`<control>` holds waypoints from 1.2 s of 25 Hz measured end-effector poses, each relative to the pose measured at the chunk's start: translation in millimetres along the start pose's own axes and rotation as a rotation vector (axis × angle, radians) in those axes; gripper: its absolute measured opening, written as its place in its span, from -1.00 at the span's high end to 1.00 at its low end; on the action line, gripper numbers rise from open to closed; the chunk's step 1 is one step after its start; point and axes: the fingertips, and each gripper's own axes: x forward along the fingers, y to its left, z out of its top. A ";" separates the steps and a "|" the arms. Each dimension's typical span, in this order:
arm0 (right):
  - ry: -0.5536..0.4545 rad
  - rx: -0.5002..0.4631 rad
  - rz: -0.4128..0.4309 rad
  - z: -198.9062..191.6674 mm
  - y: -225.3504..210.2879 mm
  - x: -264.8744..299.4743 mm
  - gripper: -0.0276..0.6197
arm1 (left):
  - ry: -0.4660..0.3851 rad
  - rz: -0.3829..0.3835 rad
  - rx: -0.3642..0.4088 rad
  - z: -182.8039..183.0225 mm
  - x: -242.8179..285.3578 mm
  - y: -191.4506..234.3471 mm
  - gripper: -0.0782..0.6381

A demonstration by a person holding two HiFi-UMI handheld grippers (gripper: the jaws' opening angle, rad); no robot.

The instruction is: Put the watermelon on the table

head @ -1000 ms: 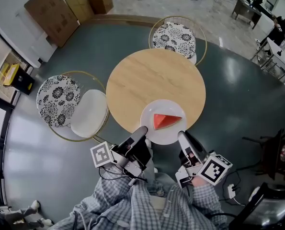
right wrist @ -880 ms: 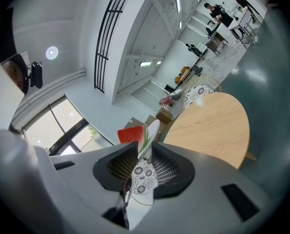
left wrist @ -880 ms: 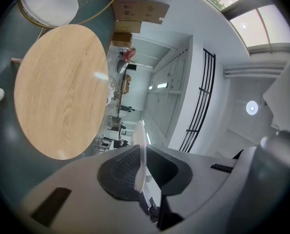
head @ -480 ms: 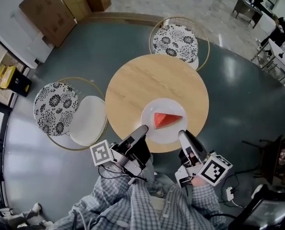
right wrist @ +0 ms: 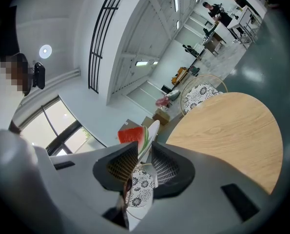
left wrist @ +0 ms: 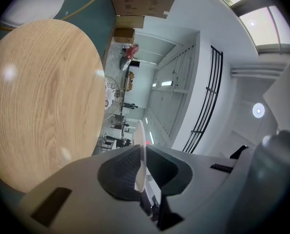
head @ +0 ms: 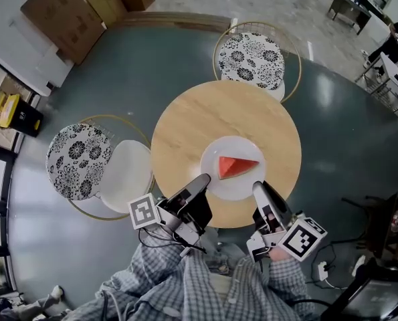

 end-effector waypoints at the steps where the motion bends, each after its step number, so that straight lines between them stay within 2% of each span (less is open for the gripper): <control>1: -0.002 -0.004 -0.004 1.1 -0.6 4.0 0.63 | 0.006 0.001 -0.001 3.9 2.3 0.4 0.67; 9: 0.004 -0.006 -0.025 -2.7 -4.7 32.1 0.63 | 0.041 0.023 0.005 32.3 6.0 7.6 0.68; 15: 0.014 -0.005 -0.047 1.2 -16.0 38.7 0.63 | 0.053 0.023 0.018 39.0 16.8 14.6 0.68; 22: 0.007 -0.005 -0.047 11.8 -26.6 55.1 0.63 | 0.036 0.027 0.018 51.5 29.9 21.2 0.68; 30: 0.049 -0.010 -0.040 26.9 -46.6 75.6 0.63 | 0.016 0.034 0.024 66.0 52.8 33.3 0.68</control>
